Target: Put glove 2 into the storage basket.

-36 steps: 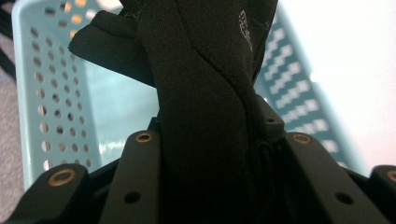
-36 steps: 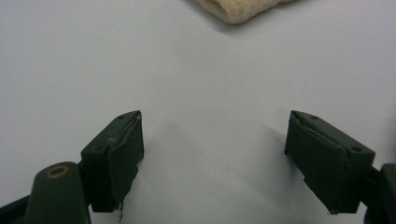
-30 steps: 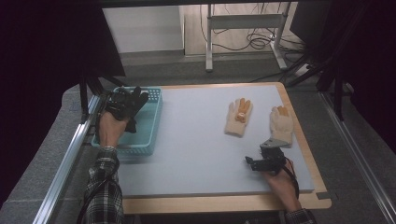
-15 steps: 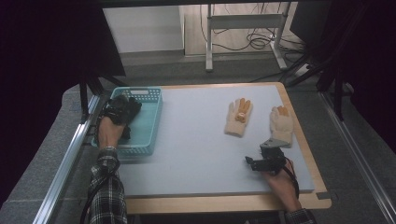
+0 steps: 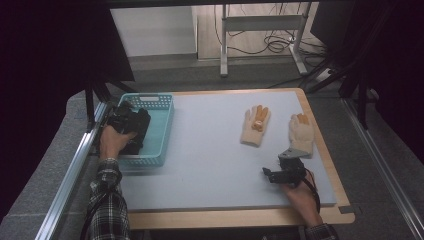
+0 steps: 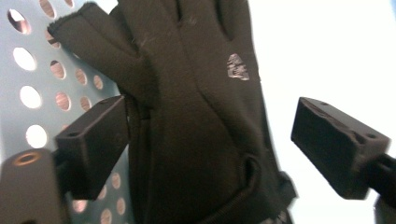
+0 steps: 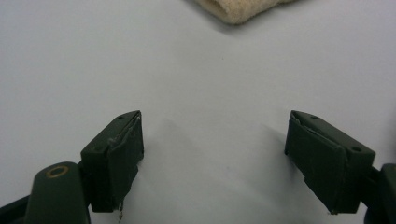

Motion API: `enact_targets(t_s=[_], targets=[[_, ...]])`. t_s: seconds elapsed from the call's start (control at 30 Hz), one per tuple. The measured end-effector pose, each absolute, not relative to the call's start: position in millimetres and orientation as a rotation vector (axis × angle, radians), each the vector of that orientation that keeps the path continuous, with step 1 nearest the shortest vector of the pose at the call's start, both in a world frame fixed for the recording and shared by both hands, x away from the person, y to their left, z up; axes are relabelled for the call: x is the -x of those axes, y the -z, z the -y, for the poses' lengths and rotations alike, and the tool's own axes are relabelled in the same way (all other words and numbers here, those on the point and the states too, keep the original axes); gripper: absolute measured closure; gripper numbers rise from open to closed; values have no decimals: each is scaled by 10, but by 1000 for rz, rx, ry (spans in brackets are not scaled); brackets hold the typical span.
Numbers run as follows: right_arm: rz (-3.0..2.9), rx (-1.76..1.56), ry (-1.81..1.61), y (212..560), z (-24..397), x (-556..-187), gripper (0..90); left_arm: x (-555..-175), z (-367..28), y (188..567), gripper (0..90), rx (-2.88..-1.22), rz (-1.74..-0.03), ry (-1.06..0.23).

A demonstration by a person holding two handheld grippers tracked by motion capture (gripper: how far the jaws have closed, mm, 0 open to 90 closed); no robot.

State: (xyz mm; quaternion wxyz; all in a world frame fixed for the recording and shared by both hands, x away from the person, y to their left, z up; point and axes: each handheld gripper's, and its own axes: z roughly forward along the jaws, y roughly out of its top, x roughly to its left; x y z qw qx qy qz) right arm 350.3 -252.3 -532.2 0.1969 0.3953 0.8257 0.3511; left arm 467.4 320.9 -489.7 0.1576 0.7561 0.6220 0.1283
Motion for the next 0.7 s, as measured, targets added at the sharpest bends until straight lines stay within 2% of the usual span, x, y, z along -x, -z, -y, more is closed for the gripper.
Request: enact_targets(t_s=[0.27, 0.7], targets=[[-2311, -1108, -983, 5322, 2522, -3502, 191, -4562, -3140, 4704, 47, -2068, -1654, -362], [-2311, -1107, -982, 5322, 2522, -3502, 191, -4450, -2771, 4453, 11, -2087, -1446, -382]])
